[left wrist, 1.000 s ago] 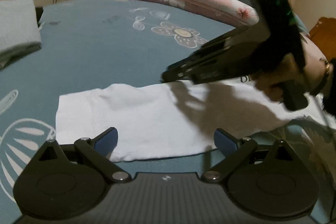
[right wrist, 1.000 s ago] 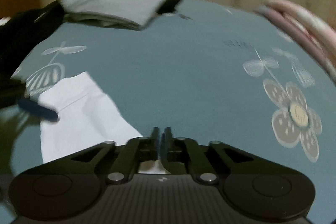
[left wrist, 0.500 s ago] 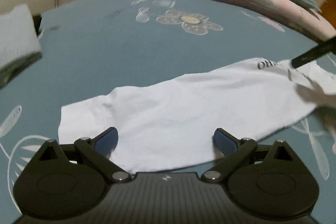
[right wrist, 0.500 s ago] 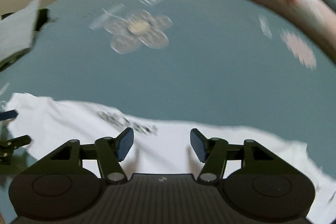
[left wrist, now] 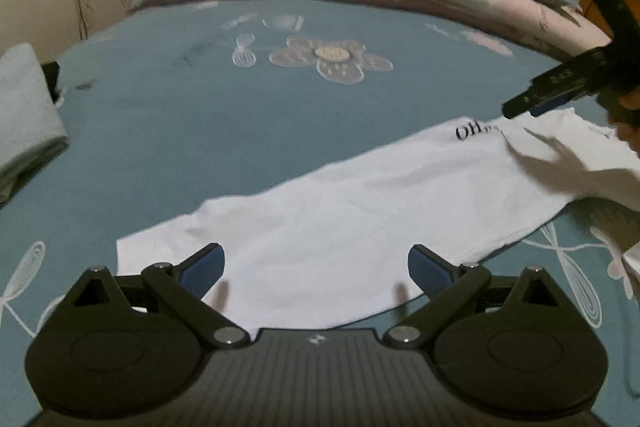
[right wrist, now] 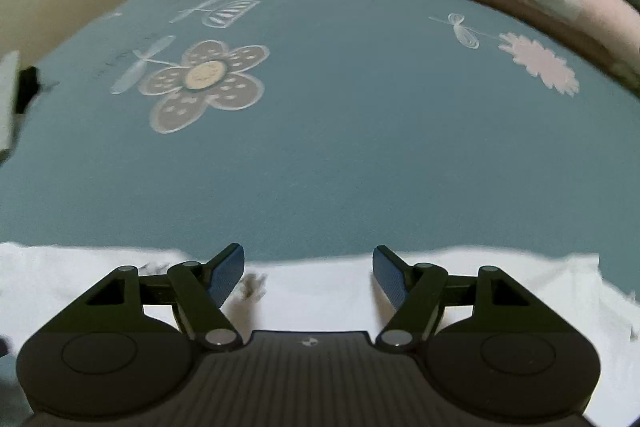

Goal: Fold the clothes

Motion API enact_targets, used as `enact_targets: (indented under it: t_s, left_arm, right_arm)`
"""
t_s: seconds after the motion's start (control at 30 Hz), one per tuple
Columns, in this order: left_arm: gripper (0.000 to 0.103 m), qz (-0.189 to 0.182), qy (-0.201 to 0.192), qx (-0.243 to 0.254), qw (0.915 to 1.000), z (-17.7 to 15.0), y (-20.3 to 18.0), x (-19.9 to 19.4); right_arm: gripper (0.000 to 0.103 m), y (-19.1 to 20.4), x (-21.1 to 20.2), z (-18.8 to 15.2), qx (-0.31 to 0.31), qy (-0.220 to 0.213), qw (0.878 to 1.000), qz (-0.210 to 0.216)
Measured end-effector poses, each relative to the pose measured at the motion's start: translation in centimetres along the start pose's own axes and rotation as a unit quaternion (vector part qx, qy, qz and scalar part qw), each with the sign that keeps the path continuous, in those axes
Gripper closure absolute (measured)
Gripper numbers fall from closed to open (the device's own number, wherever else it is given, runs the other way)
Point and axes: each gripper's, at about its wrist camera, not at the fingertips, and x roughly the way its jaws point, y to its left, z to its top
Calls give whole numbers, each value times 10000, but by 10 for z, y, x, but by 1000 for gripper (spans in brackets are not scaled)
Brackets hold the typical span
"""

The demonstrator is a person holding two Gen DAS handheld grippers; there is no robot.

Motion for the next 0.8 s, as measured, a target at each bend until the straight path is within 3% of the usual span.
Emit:
enact_targets:
  t_s: [0.1,0.17,0.27,0.4,0.5,0.6,0.67,0.8]
  left_arm:
    - [5,-27,362,-155,9992,-3,5,13]
    - [5,-59,292,-11,9996,-11,6,10]
    - [6,18,378,96,9992,-11,6,1]
    - [6,204,-126,-91,9997,-9,20,-35]
    - [7,363,-322,-717,9962,-11,48,-48]
    - [8,530,-197,-1259,9904,-15,70,-42]
    - [8,313,-261,-1393,9894,-15,73,-43]
    - [8,-74,-369,-1552,9872,-9,70,-36]
  right_arm:
    - [28,16,12,-6,-106,286,9994,153]
    - [28,29,25,-9,-312,135,9994,-38]
    - [20,34,45,-1,-446,-182,9987,-150]
    - [20,29,26,5,-321,-297,9990,33]
    - [20,24,-3,-3,-389,-408,9982,187]
    - [23,17,-21,-12,-344,-350,9983,321]
    - [29,17,-23,-18,-268,-176,9974,652]
    - [30,43,-14,-25,-565,44,9916,1166]
